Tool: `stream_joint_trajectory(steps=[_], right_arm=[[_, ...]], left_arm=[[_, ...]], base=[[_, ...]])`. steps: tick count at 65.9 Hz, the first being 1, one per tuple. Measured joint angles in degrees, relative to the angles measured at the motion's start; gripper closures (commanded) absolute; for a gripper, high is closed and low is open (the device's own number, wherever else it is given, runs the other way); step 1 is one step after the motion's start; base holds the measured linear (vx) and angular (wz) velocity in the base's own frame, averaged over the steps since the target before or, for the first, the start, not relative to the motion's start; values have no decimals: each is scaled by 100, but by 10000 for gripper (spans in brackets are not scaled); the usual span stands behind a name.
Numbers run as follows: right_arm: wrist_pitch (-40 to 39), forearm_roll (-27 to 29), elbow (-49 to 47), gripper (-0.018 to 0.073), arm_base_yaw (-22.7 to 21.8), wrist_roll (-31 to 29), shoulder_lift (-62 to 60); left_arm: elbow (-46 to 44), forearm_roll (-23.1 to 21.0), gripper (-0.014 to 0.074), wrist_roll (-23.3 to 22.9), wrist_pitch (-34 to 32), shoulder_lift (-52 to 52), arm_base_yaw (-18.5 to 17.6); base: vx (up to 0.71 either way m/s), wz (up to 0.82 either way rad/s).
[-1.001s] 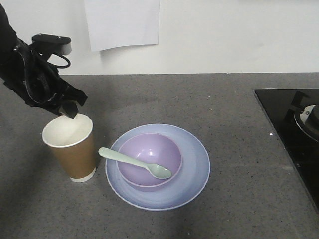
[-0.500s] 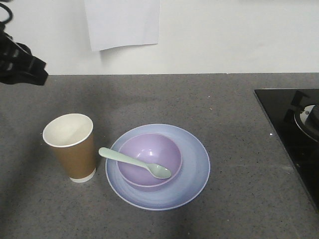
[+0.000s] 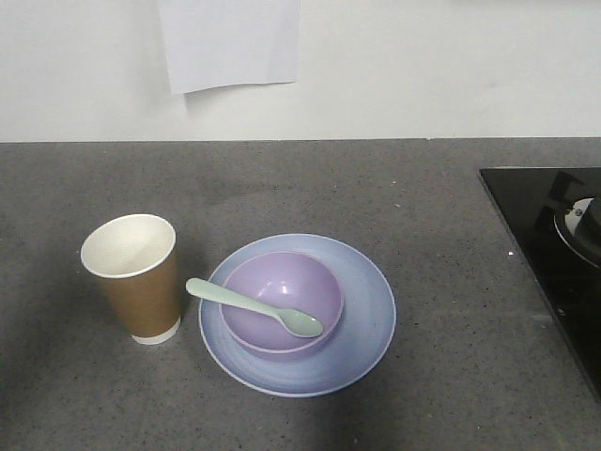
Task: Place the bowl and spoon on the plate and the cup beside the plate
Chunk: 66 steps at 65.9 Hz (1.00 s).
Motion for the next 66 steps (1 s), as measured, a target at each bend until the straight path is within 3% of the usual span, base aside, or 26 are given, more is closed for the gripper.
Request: stream_joint_trajectory(steps=[9, 20, 36, 66], right_arm=[[-400, -269, 863, 565, 0, 467, -251], [-460, -336, 1353, 565, 0, 577, -374], [-839, -354, 1361, 565, 0, 612, -388], [-854, -354, 1361, 565, 0, 632, -388]], left_arm=[[1748, 10, 603, -366, -635, -901, 0], [2814, 12, 603, -791, -1296, -1739, 0], [2978, 12, 603, -831, -1804, -2199, 0], [2978, 12, 603, -831, -1815, -2229, 0]], base=[[0, 0], [0, 0], [0, 0], [0, 0]])
